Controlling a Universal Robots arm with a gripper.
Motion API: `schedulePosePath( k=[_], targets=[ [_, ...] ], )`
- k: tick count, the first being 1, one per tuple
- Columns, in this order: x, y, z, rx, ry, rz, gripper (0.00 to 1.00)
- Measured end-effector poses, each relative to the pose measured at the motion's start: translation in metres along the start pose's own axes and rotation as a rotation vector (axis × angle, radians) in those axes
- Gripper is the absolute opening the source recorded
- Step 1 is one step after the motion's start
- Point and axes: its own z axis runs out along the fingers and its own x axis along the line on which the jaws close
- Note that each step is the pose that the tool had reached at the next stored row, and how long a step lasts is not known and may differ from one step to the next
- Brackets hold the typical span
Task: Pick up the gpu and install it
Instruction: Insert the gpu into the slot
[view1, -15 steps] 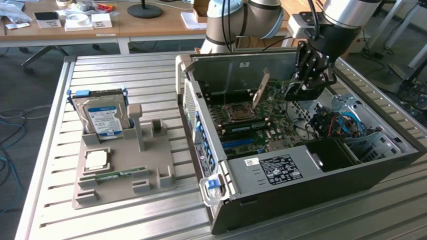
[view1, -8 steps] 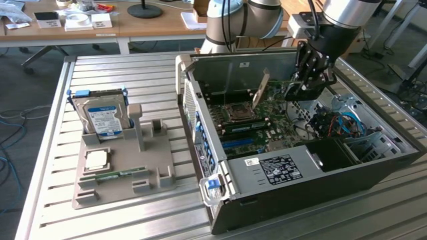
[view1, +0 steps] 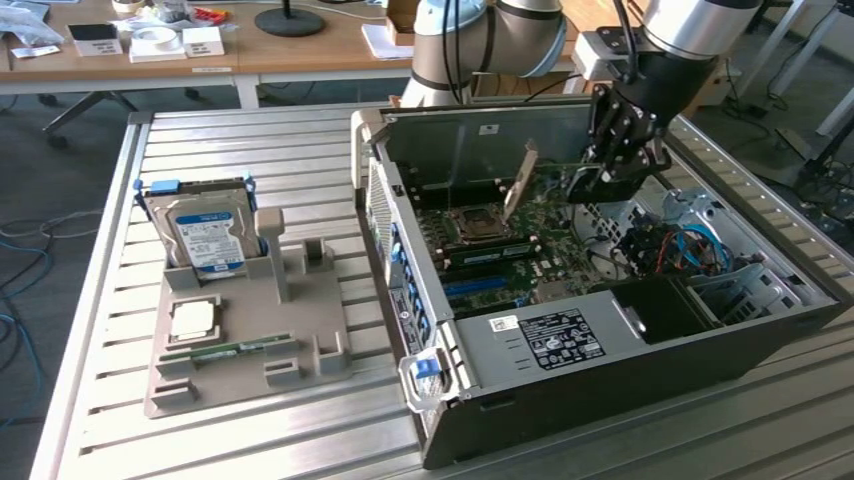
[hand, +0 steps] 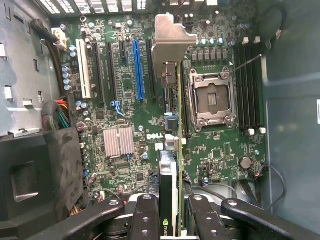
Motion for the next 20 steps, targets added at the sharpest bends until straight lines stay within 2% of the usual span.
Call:
schedulePosePath(
  k=[13,20],
  targets=[
    [0.003,0.0188,0.0011,0.0001,0.0002,0.0,0.27],
    [0.003,0.0192,0.002,0.0,0.0001,0.0,0.27]
  ],
)
